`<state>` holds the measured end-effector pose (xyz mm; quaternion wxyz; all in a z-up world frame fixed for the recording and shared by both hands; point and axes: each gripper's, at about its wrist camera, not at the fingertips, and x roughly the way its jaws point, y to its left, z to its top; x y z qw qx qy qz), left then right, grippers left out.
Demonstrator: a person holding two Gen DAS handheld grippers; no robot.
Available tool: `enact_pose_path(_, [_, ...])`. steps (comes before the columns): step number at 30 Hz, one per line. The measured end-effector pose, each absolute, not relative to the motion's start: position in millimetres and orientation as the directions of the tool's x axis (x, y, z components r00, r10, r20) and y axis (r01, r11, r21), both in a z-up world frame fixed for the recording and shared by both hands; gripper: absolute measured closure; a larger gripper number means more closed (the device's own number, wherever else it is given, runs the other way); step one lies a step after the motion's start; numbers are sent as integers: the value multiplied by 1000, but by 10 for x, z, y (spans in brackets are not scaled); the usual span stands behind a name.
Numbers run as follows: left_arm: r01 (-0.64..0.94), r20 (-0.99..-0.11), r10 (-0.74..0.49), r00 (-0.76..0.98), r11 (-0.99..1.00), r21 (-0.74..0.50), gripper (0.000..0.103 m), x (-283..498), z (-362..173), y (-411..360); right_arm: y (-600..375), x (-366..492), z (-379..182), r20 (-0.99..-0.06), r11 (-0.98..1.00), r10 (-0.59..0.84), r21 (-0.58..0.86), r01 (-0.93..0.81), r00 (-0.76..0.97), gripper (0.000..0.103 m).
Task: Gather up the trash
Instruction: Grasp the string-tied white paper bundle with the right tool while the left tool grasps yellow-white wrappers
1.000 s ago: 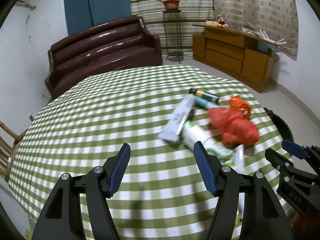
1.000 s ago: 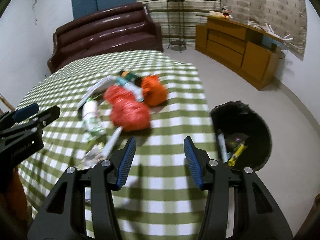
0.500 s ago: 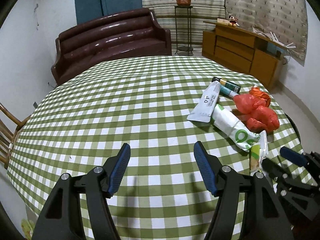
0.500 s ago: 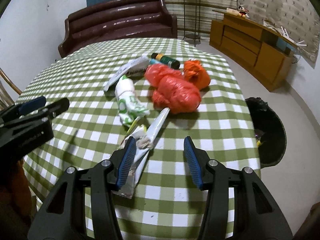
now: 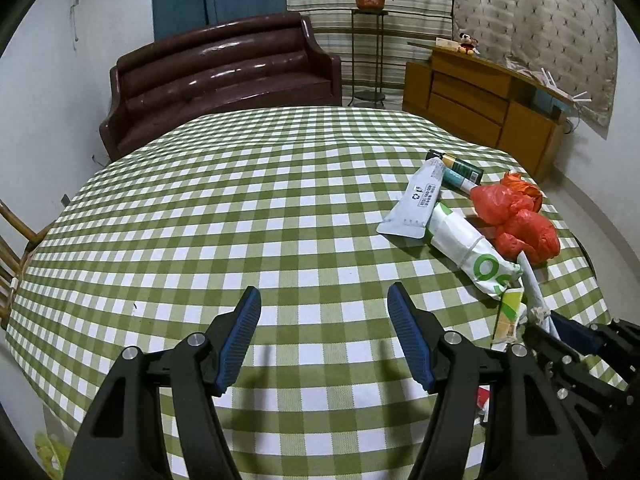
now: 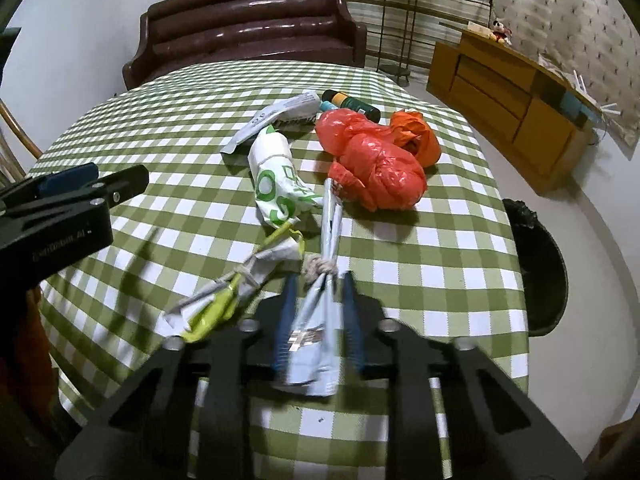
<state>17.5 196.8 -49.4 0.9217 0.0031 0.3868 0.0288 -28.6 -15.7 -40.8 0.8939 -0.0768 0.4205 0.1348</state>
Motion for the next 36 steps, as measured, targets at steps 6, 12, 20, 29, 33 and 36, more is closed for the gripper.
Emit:
enact_pose_path(6, [-29, -711, 40, 702, 999, 28, 39, 147, -475, 1876, -287, -337, -352, -752, 953, 188, -16, -302, 632, 86])
enact_pose_path(12, [-13, -709, 28, 705, 1000, 26, 39, 130, -447, 1758, -488, -407, -230, -719, 956, 194, -14, -293, 668, 86])
enact_pose_path(20, [36, -719, -6, 695, 999, 27, 39, 94, -447, 1477, -918, -344, -138, -685, 973, 156, -19, -231, 711, 86])
enact_pose_path(29, [107, -733, -46, 678, 994, 37, 39, 53, -504, 1161, -1357, -224, -176, -684, 985, 125, 1, -171, 718, 86])
enact_pose_path(33, [128, -750, -45, 660, 990, 52, 39, 49, -605, 1033, -1442, -186, -213, -691, 988, 126, 21, -154, 712, 86])
enact_pose_path(36, [131, -758, -47, 650, 990, 51, 43, 52, -655, 987, -1491, -156, -230, -694, 988, 133, 39, -148, 708, 86])
